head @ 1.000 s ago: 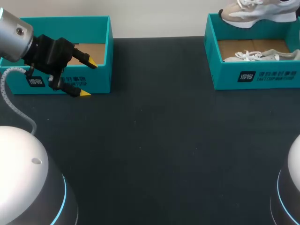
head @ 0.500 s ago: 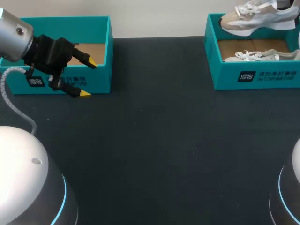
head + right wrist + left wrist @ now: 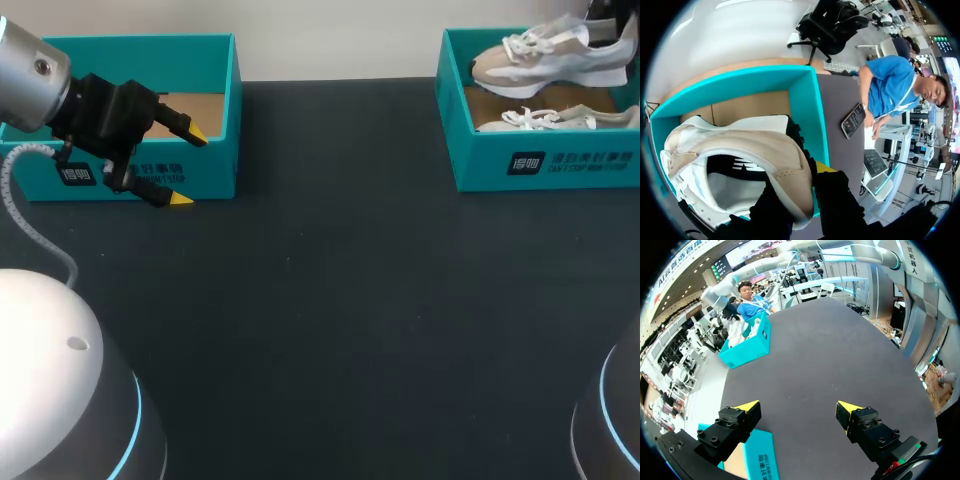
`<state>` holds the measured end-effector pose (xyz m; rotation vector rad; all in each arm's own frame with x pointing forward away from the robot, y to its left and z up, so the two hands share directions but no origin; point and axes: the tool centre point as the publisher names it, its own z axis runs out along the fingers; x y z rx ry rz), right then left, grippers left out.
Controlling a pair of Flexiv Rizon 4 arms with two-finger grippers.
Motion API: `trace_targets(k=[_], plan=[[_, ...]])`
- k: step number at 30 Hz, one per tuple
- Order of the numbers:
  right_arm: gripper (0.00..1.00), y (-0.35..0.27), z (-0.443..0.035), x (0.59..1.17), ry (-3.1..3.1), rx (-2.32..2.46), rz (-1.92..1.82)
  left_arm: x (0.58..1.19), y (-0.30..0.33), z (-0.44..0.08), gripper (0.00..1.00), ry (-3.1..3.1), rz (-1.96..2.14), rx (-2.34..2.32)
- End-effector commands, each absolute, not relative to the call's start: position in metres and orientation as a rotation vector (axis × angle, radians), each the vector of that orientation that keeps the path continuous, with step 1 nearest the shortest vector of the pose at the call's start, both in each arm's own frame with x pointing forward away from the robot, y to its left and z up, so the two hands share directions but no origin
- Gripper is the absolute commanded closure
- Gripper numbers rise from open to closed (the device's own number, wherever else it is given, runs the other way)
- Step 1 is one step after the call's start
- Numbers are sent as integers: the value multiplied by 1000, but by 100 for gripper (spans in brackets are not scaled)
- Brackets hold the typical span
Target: Take the shoe out of the shoebox, open the shoe tongue, remove and reinsert the insole, then place the shoe into the shoebox
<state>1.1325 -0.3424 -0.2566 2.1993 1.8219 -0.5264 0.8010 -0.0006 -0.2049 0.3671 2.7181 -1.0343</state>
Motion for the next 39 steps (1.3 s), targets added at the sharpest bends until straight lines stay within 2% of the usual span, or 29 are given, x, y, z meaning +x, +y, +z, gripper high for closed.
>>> trace_targets(k=[1, 39], plan=[[100, -346, -273, 1138, 1822, 2204, -537, 800, 0, -205, 0, 2719, -1031, 367], [100, -352, -343, 1158, 1836, 2225, -523, 800, 0, -205, 0, 2719, -1031, 367]])
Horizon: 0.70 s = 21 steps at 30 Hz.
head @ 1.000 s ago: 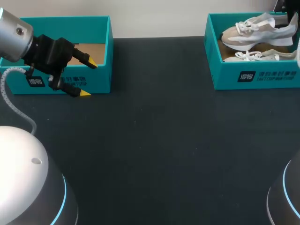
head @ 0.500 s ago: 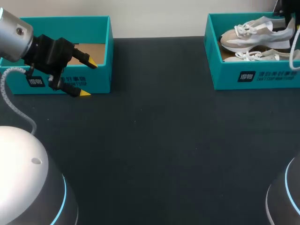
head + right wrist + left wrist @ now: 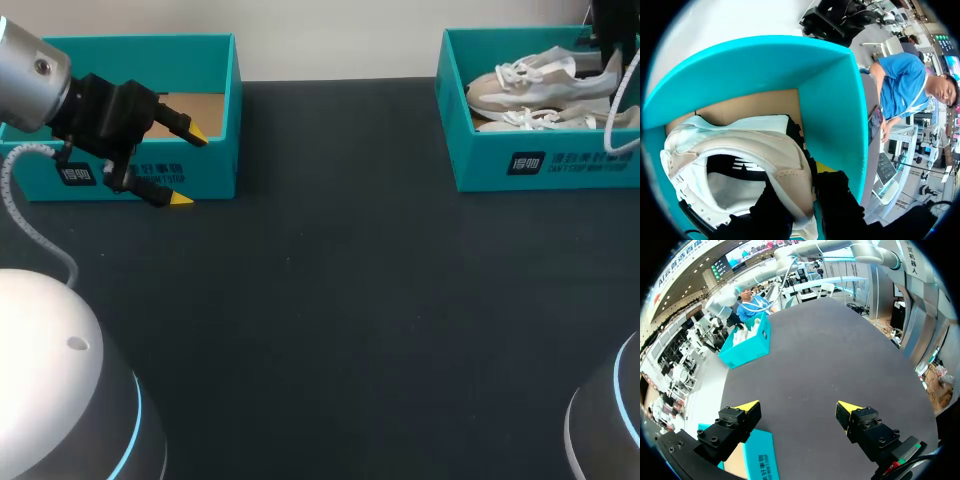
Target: Take the shoe out of the shoebox, open the shoe tongue, remove and reinsert the insole, then place the shoe into the shoebox
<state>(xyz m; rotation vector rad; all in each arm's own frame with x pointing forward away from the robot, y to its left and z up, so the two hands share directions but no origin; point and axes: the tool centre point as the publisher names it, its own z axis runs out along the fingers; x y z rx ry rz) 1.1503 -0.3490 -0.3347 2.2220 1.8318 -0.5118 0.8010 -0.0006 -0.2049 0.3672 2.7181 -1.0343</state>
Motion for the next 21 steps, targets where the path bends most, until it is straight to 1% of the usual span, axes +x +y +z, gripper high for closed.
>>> trace_targets(k=[1, 12, 13, 15, 16, 21], plan=[[100, -353, -344, 1158, 1838, 2223, -522, 800, 0, -205, 0, 2719, -1031, 367], [100, -364, -362, 1163, 1839, 2204, -526, 800, 0, -205, 0, 2719, -1031, 367], [96, -365, -361, 1163, 1839, 2202, -526, 800, 0, -205, 0, 2719, -1031, 367], [73, -365, -361, 1164, 1839, 2202, -522, 800, 0, -205, 0, 2719, -1031, 367], [65, -365, -361, 1164, 1840, 2200, -523, 800, 0, -205, 0, 2719, -1031, 367], [63, -365, -361, 1165, 1839, 2201, -516, 800, 0, -205, 0, 2719, -1031, 367]])
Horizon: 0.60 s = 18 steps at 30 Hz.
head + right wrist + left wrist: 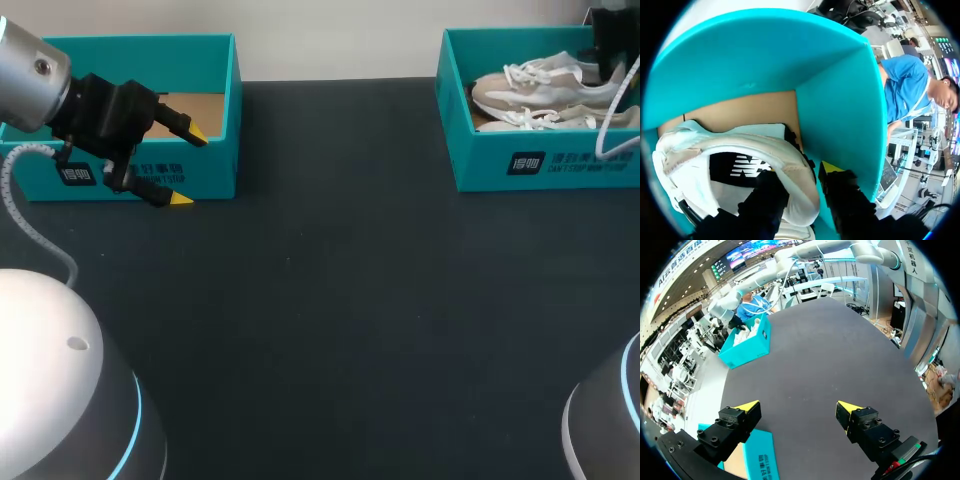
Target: Take the shoe out of the shoebox, open the shoe tongue, remove and reinsert the insole, then place the shoe into the shoebox
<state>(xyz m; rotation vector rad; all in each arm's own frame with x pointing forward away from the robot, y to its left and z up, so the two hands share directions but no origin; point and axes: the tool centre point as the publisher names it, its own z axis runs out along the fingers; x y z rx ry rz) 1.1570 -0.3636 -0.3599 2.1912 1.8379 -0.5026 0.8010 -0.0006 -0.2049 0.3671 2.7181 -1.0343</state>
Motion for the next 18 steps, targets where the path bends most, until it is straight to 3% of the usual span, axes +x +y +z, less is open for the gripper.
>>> trace_targets(k=[1, 4, 9, 11, 15, 18], plan=[[62, -365, -361, 1165, 1838, 2202, -515, 800, 0, -205, 0, 2719, -1031, 367], [54, -365, -355, 1162, 1831, 2226, -476, 800, 0, -205, 0, 2719, -1031, 367], [50, -361, -343, 1157, 1833, 2260, -396, 800, 0, -205, 0, 2719, -1031, 367], [38, -357, -335, 1153, 1836, 2243, -390, 800, 0, -205, 0, 2719, -1031, 367], [37, -350, -321, 1147, 1846, 2218, -389, 800, 0, -205, 0, 2719, -1031, 367], [22, -346, -310, 1138, 1846, 2205, -385, 800, 0, -205, 0, 2719, -1031, 367]])
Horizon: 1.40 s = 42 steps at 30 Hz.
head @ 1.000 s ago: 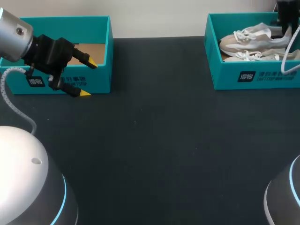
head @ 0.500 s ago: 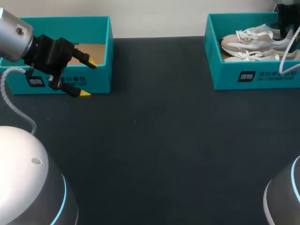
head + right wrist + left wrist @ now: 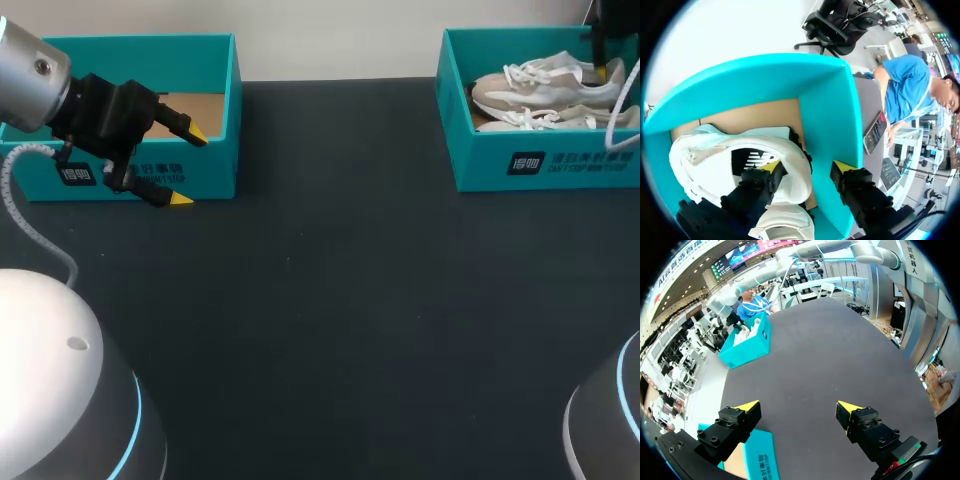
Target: Take the shoe out of the shoebox, open the shoe tongue, remove and reinsert the insole, then place the shoe into the shoebox
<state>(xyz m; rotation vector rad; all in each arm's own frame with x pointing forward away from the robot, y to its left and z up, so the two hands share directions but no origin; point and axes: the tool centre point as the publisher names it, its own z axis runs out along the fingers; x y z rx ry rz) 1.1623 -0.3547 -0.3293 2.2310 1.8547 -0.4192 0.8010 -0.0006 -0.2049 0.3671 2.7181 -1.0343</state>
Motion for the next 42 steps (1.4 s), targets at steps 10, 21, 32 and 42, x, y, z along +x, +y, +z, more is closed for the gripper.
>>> trace_targets(k=[10, 21, 32, 42], plan=[[0, -303, -258, 1085, 1857, 2192, -165, 800, 0, -205, 0, 2719, -1031, 367], [0, -247, -232, 1036, 1847, 2186, -78, 800, 0, -205, 0, 2719, -1031, 367], [0, -247, -232, 1036, 1847, 2186, -78, 800, 0, -205, 0, 2719, -1031, 367], [0, -249, -230, 1011, 1912, 2189, -37, 829, 17, -188, 0, 2667, -484, -984]])
